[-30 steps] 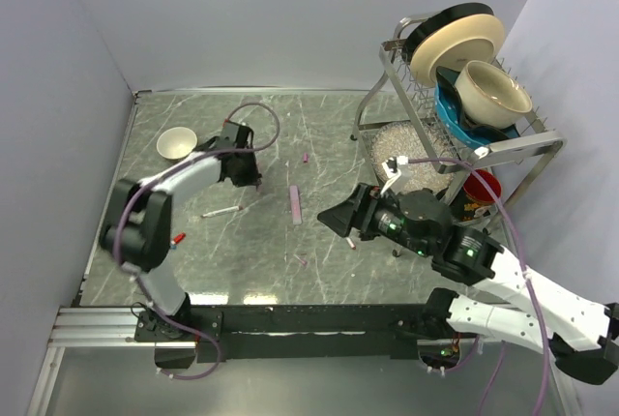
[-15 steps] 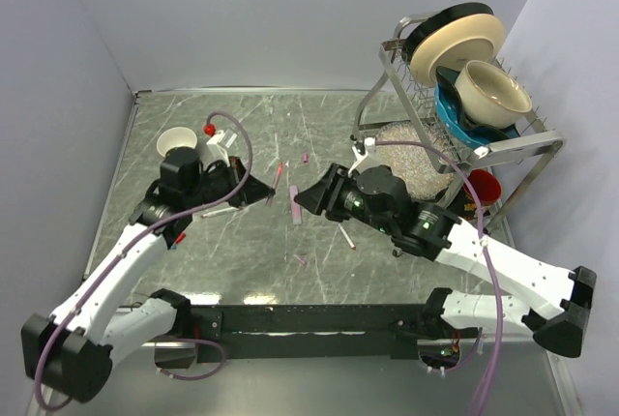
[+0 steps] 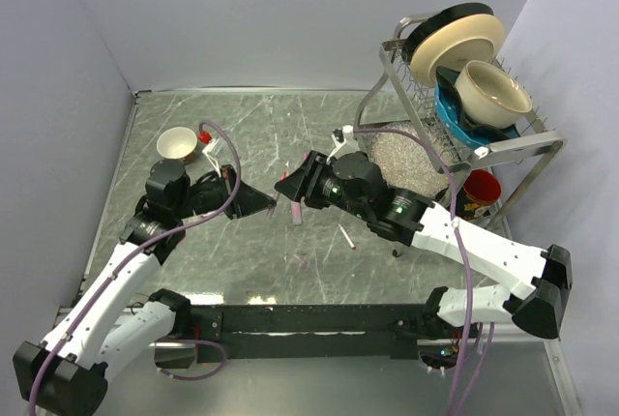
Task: Insert the pens into the pen caps
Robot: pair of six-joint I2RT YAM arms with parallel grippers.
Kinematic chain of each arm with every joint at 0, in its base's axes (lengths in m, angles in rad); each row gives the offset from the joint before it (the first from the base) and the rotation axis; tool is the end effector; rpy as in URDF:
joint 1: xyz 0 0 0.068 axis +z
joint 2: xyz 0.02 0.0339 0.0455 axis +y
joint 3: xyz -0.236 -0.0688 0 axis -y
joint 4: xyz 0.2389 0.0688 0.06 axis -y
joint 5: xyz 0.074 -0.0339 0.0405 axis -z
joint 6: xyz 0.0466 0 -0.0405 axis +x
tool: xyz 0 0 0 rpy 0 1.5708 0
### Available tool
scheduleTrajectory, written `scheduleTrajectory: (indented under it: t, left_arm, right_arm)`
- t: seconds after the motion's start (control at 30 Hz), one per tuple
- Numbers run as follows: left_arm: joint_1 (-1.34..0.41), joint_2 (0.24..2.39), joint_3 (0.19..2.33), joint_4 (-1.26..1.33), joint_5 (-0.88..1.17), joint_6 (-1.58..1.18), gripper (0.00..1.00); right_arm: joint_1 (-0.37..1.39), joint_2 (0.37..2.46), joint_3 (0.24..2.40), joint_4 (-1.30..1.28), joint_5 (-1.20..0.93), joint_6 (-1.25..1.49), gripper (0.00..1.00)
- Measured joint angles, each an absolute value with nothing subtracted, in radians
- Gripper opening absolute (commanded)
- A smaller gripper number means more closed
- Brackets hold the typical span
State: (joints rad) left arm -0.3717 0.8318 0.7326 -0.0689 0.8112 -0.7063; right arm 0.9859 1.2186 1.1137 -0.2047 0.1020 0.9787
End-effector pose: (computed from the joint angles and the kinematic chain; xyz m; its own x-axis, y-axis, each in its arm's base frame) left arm 0.1827 -0.1075 0.3062 -0.7132 -0.2017 -0.6713 0.5958 0.3300 -0.7322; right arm 0.1680 0.2451 0.3330 -0.7377 0.3811 -0.5573 -0.2934 0.5625 0.7730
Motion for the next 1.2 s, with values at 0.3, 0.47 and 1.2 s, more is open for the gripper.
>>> scheduleTrajectory:
  t: [0.3,0.47,1.2]
  left_arm:
    - [-0.372,0.809,0.697,-0.018,0.854,-0.747,0.01]
    - [-0.370,0.809,0.694,-0.001,0.860,-0.759,0.25]
    - [-0.371,0.809,0.696,-0.104,0.794,-0.678,0.01]
  right_arm:
    - [0.989,1.239,1.145,-0.186,0.113,0.937,0.06]
    - [0.988,1.239,1.145,-0.167,0.093,0.918,0.00]
    - [0.986,1.144,1.105,-0.170,0.019,0.800,0.52]
